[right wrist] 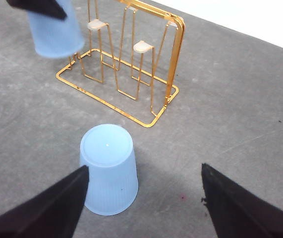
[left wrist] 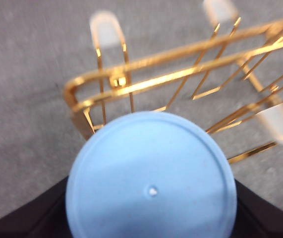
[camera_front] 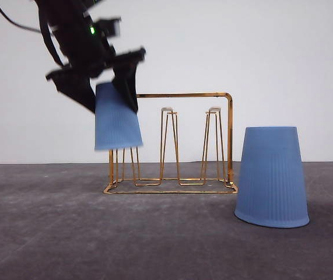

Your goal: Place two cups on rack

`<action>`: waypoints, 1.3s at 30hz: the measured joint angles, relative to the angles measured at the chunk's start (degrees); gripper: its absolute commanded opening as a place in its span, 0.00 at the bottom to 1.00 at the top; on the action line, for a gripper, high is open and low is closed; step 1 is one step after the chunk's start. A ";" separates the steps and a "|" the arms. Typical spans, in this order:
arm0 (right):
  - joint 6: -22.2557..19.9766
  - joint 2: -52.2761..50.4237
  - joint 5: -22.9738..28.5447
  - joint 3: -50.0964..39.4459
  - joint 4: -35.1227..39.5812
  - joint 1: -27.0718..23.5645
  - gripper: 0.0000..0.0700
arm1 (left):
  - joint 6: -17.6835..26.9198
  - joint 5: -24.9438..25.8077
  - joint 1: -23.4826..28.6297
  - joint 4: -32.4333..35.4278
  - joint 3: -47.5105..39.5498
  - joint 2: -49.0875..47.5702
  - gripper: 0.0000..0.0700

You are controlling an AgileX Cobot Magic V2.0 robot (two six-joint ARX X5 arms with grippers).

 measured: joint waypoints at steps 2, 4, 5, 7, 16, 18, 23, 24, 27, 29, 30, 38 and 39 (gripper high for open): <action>0.00 0.00 0.00 0.00 0.00 0.00 0.66 | 0.00 0.00 0.00 -0.04 0.00 1.31 0.52; 0.00 0.00 0.00 0.00 0.00 0.00 0.66 | 0.00 0.00 0.00 -0.04 -0.04 1.96 0.63; 0.00 0.00 0.00 0.00 0.00 0.00 0.66 | -0.04 0.00 0.00 -0.03 -0.04 2.08 0.70; 0.00 0.00 0.00 0.00 0.00 0.00 0.66 | -0.19 0.00 -0.02 0.00 -0.04 2.14 0.78; 0.00 0.00 0.00 0.00 0.00 0.00 0.66 | -0.42 0.02 -0.02 -4.42 0.84 2.23 0.80; 0.00 0.00 -0.02 0.00 0.00 0.00 0.66 | -0.35 0.27 0.01 -10.24 2.96 2.21 0.79; 0.60 0.00 -0.15 0.00 0.00 0.00 0.66 | 1.10 2.28 0.14 -24.22 6.49 -1.64 0.79; 0.87 0.00 -0.38 0.00 0.00 0.00 0.66 | 1.24 2.99 0.17 -26.36 6.49 -3.06 0.79; 1.62 0.01 -1.84 0.00 0.00 0.00 0.66 | 1.40 5.58 0.17 -29.02 6.40 -6.90 0.76; 2.70 0.18 -2.22 0.00 0.01 0.00 0.66 | 1.51 7.05 0.17 -28.60 5.35 -9.37 0.65; 3.32 0.42 -2.48 0.00 0.02 0.00 0.66 | 1.59 7.66 0.17 -27.86 4.04 -10.80 0.60; 8.48 7.66 -7.13 0.00 2.33 1.14 0.66 | 0.01 11.23 0.43 -16.88 -18.69 -27.50 0.55; 9.11 9.21 -7.69 0.00 3.05 1.59 0.67 | -0.64 11.33 0.68 -15.26 -22.30 -30.33 0.55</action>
